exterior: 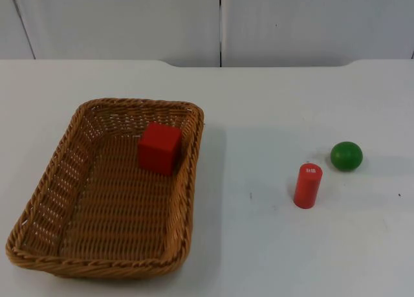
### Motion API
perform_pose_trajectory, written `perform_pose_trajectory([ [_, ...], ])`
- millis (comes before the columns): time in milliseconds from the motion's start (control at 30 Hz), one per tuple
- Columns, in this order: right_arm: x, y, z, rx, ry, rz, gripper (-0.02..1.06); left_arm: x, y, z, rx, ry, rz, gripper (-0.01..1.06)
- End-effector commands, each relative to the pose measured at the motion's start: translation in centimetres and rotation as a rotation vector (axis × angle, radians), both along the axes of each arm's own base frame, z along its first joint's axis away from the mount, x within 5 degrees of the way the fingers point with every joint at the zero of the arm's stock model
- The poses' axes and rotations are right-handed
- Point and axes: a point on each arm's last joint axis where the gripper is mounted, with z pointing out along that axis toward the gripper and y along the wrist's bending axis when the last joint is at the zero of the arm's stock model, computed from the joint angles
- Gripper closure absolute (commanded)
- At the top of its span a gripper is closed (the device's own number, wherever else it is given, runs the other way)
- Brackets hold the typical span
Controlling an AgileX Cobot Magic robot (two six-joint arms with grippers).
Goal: Pick up the basket with the left hand and place the object to the left of the red cylinder into the basket with the right hand.
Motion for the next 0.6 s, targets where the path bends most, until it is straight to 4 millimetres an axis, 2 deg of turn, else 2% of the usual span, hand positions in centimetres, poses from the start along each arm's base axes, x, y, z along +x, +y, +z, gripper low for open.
perform_pose_trajectory([
  [0, -0.06, 0.04, 0.05, 0.012, -0.002, -0.049, -0.01, -0.02, -0.07, -0.19, -0.006, 0.005, 0.000, 0.00],
  [567, -0.17, 0.20, 0.05, 0.012, -0.004, -0.317, -0.01, -0.02, -0.07, -0.19, -0.006, 0.005, 0.000, 0.00],
])
